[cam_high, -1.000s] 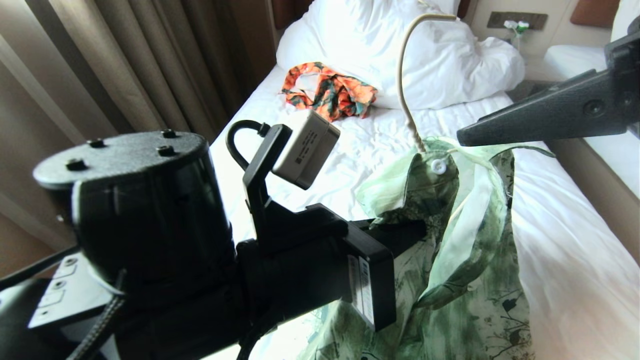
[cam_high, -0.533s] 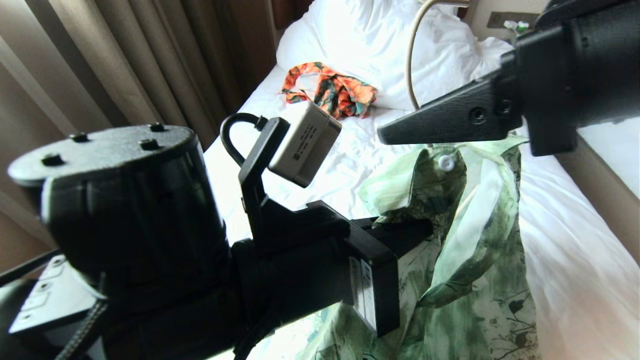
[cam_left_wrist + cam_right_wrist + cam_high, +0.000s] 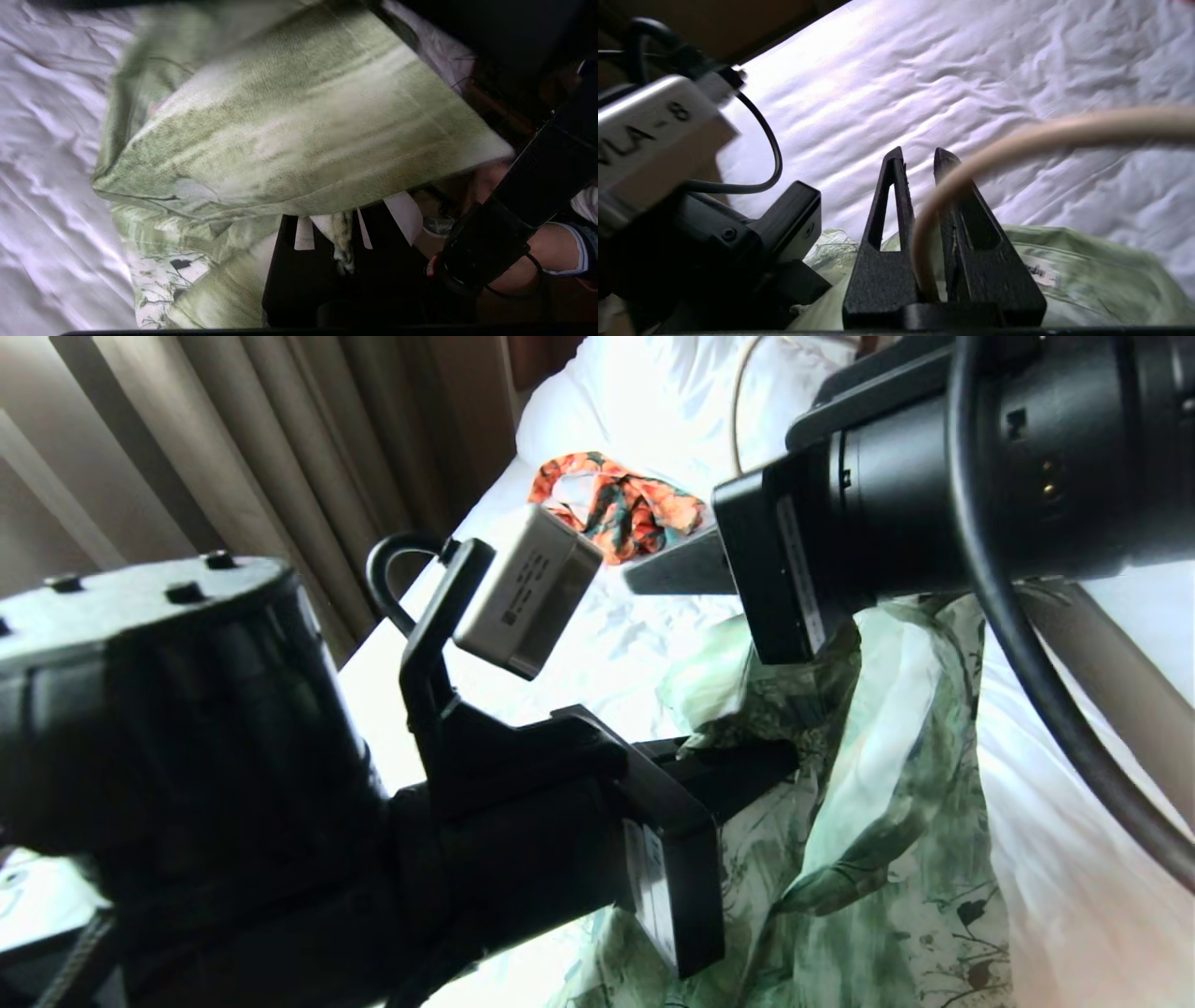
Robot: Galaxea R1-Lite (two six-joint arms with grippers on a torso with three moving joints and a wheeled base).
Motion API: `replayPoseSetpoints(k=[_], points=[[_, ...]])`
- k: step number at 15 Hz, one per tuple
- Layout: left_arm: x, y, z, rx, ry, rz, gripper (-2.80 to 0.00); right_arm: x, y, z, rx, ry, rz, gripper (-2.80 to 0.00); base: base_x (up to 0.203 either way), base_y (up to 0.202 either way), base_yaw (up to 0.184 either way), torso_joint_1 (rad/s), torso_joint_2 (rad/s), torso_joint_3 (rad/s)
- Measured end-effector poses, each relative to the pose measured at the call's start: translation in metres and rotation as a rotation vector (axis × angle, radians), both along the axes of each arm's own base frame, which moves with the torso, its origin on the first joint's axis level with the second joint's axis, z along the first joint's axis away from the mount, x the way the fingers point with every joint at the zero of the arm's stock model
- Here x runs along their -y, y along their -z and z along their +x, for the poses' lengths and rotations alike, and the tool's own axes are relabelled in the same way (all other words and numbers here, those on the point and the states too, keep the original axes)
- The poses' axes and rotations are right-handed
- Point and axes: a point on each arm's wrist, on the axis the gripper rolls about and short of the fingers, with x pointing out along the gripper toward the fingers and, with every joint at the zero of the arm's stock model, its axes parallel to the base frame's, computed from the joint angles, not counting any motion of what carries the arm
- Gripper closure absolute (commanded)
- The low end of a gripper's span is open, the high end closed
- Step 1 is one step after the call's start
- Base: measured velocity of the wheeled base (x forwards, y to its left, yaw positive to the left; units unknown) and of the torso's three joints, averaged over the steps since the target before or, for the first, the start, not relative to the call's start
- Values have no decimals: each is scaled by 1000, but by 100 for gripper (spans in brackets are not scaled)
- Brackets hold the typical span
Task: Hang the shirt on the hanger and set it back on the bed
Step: Take the clothes hanger out of the clothes
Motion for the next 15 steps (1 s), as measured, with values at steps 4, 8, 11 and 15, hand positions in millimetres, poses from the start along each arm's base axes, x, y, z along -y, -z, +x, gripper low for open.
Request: replayPoseSetpoints(k=[4, 8, 11, 15], points=[[-5, -4, -2, 7, 0, -9, 0, -4, 1, -2, 1, -4, 3, 0, 0, 0, 0, 0, 0, 0], [-5, -4, -2, 7, 0, -11, -280, 0, -2, -5, 4, 1, 6, 0, 0, 0, 0, 0, 0, 0], [-6, -4, -2, 9, -6, -11, -280, 2, -3, -6, 5, 2, 10, 0, 0, 0, 0, 0, 0, 0], [-14, -2, -7, 8, -5, -6, -280, 2, -2, -4, 5, 8, 11, 0, 0, 0, 0, 0, 0, 0]])
